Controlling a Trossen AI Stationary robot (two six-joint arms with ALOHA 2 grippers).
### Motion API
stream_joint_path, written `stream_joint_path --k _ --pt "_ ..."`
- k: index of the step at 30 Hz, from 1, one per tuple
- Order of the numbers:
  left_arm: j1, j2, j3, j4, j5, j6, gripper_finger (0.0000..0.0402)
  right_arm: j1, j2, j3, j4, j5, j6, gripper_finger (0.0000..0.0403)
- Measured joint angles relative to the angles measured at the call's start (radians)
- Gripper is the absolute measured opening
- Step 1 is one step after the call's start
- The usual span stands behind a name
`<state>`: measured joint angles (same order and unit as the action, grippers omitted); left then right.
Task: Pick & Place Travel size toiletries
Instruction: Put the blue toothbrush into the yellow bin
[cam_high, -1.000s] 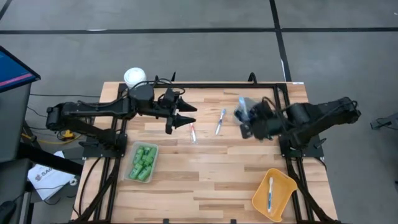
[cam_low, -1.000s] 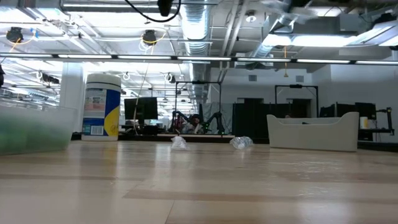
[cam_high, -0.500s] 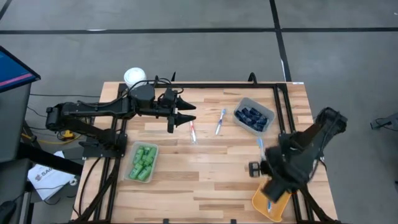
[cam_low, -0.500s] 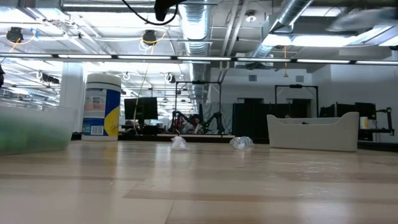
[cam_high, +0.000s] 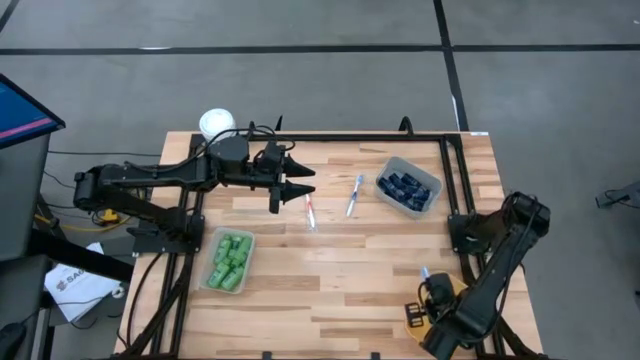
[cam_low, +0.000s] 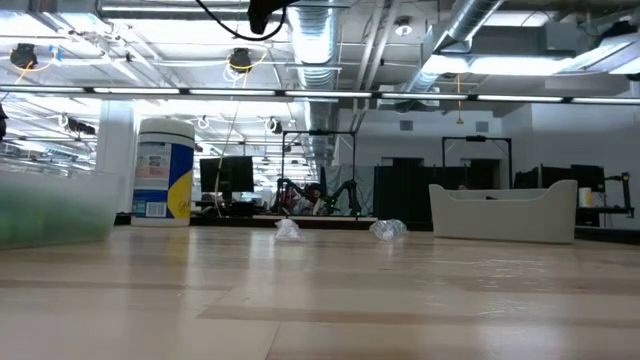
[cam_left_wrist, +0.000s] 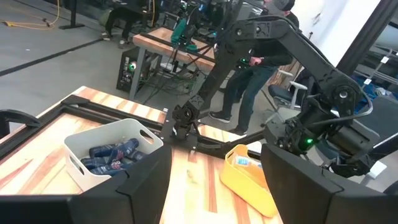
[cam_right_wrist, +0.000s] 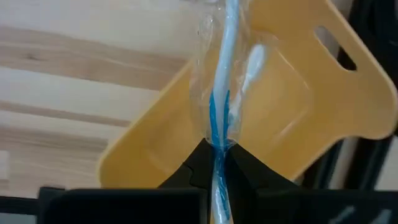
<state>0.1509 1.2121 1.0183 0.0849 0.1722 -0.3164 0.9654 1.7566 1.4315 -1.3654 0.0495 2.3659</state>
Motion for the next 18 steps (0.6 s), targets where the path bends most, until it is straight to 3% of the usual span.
stream_joint_path --k 10,18 --pt "0.0 0.0 0.0 0.0 0.0 -0.002 0.0242 0.078 -0.001 0.0 -0.063 -0.239 0.039 0.0023" --pt "0.0 0.0 0.0 0.0 0.0 0.0 0.0242 0.078 -0.001 0.0 -0.074 -0.256 0.044 0.0022"
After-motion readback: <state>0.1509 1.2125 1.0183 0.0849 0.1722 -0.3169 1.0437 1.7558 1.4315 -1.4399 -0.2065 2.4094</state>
